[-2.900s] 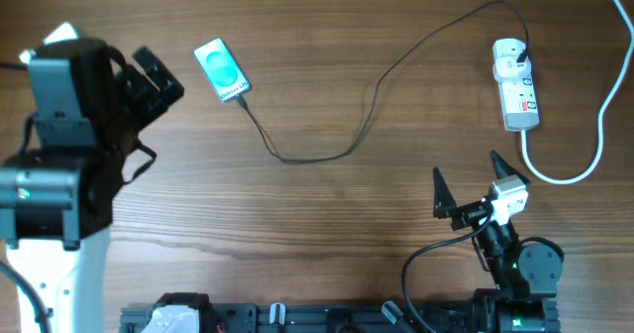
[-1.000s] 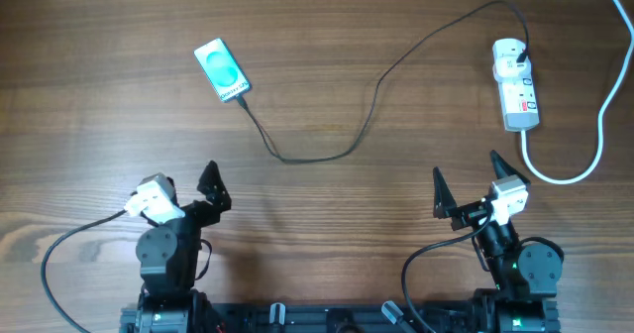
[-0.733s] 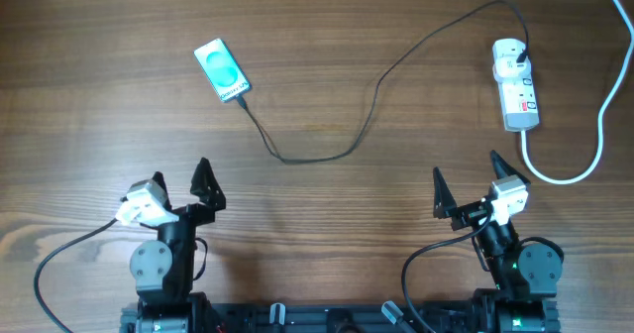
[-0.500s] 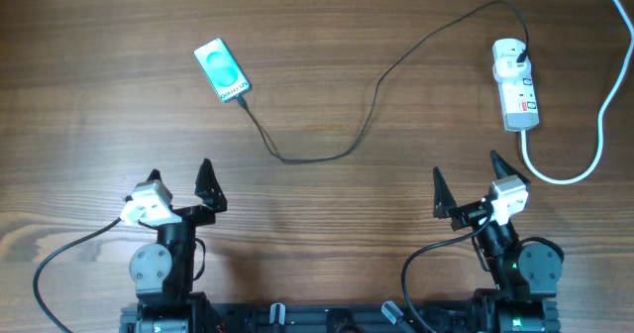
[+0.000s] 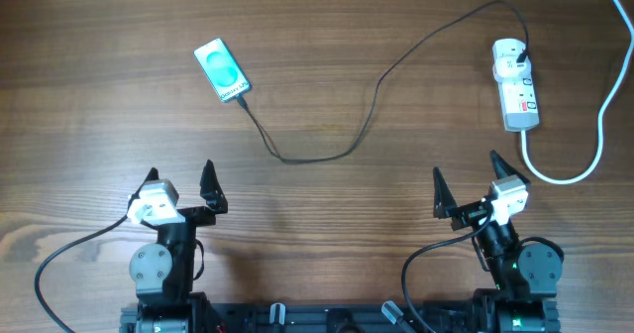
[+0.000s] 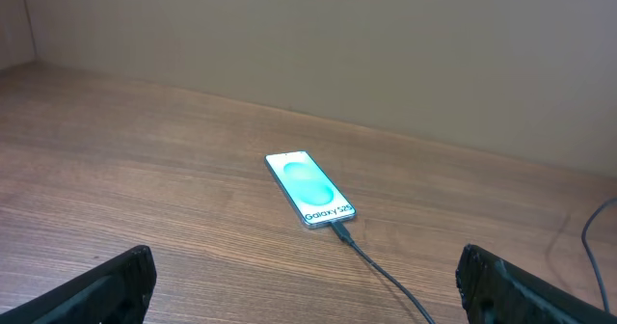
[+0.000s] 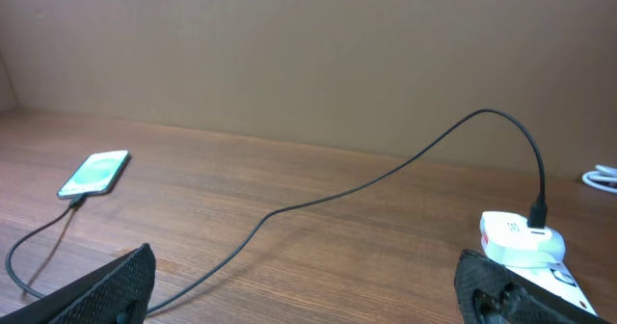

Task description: Plug charger to phone and switch on socket

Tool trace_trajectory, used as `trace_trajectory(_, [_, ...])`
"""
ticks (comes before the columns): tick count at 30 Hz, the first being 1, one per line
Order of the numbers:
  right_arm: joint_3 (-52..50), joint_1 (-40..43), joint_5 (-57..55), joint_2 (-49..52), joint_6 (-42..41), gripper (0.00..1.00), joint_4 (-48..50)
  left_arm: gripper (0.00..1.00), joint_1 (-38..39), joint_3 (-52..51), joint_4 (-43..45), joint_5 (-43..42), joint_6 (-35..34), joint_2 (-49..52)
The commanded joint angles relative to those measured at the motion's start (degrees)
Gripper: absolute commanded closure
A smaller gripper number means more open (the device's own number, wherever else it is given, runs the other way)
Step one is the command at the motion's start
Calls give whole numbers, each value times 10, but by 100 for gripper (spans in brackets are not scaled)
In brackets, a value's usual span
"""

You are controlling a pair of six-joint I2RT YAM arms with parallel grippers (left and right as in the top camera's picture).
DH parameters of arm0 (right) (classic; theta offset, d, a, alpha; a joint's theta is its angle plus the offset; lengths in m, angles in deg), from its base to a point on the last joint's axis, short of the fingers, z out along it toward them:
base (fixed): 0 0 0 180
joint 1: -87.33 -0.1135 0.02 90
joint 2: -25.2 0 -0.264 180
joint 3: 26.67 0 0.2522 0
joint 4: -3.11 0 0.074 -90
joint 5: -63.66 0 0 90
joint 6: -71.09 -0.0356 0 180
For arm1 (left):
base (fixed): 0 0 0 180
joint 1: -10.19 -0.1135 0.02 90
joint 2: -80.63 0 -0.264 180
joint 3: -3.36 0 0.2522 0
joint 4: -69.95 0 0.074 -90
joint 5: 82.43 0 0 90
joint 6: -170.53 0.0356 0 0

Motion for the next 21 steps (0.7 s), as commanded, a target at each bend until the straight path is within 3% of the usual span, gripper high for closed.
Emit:
trace_trajectory(1, [-1, -2, -2, -5, 0, 1, 1, 0, 3, -2, -2, -9, 12, -6])
trace_trajectory(21, [-1, -2, -2, -5, -1, 0, 1, 0, 3, -2, -2, -9, 12, -6])
